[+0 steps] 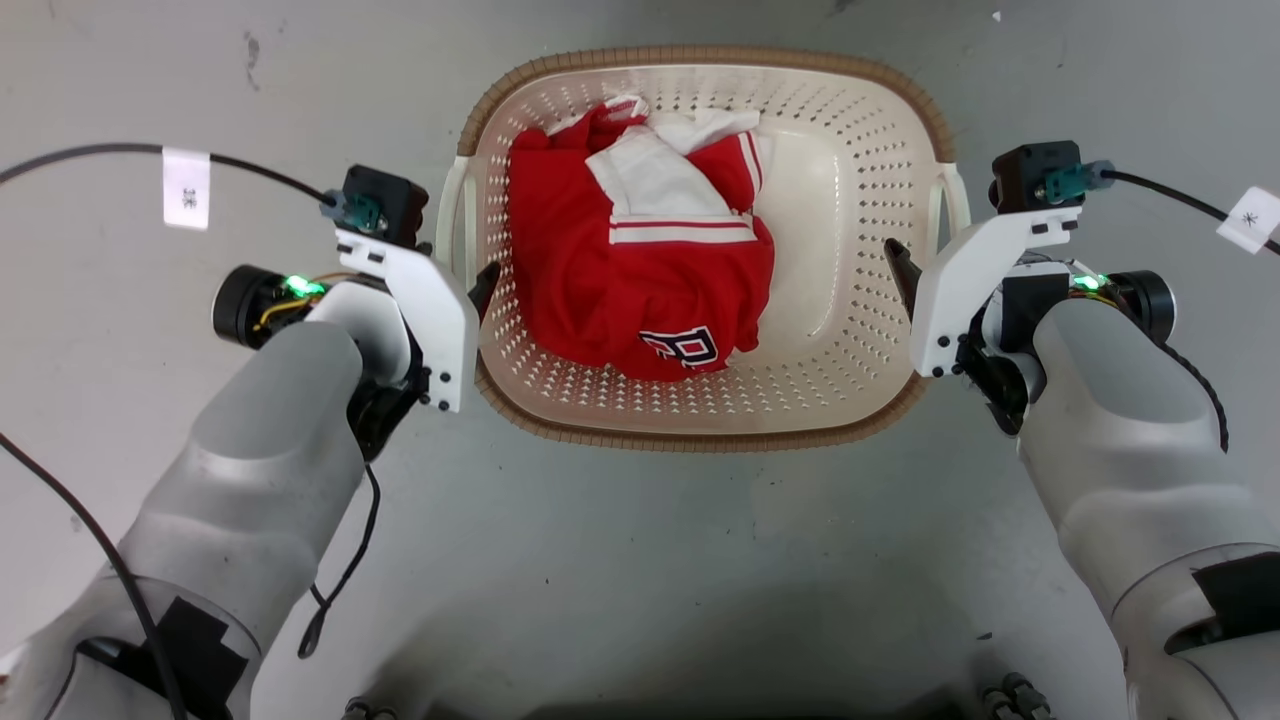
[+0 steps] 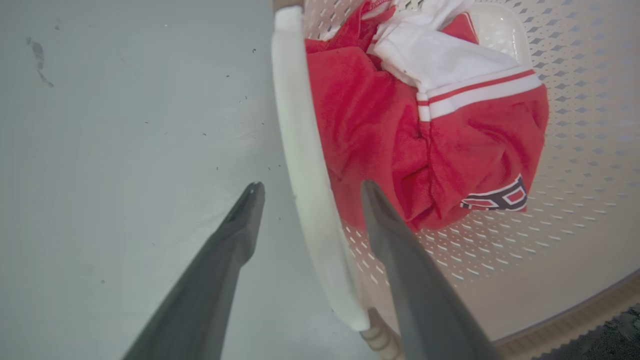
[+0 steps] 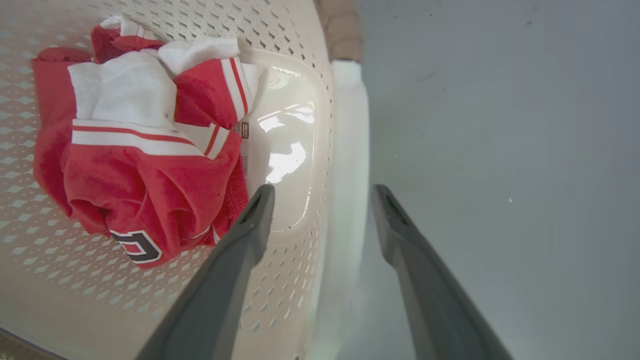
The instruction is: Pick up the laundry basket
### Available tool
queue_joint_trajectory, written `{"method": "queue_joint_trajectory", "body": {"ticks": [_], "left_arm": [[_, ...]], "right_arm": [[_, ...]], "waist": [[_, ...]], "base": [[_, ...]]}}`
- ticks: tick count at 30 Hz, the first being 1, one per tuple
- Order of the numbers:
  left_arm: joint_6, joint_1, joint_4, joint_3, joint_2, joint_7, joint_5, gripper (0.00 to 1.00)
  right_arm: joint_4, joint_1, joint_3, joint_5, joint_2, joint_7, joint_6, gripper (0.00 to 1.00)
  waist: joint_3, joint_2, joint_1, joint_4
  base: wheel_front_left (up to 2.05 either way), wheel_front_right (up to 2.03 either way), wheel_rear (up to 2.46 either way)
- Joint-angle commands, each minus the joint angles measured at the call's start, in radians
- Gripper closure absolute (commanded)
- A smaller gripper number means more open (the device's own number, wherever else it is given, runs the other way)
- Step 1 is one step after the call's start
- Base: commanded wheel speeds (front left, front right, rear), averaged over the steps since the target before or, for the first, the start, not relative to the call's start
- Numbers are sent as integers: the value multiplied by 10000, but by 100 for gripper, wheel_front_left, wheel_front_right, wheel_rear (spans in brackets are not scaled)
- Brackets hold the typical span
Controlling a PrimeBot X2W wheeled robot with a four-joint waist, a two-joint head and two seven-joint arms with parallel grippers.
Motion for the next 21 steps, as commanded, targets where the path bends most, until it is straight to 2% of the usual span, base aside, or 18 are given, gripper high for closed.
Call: {"method": "queue_joint_trajectory", "body": {"ticks": [1,8,19,20,21], "left_arm": [[17,-178,8,-105,85,25,-114,0],[17,-654,168,-800,104,-90,-599,0],[15,-1088,392,-1640,113,-427,-1303,0],[15,-1089,374,-1716,100,-408,-1390,56],[16,-1087,326,-1790,87,-395,-1493,100]], "right_arm": [[52,-189,12,4,-7,90,-3,0],[127,-410,-233,-295,-7,479,-3,0],[145,-458,-579,-668,-7,522,-3,0],[144,-446,-569,-630,-6,540,-3,18],[144,-435,-565,-607,-6,570,-3,72]], "waist": [[89,0,-1,42],[348,0,-1,110],[541,0,-1,172],[541,0,-1,185],[542,0,-1,198]], "base": [[0,0,0],[0,0,0],[0,0,0],[0,0,0],[0,0,0]]}}
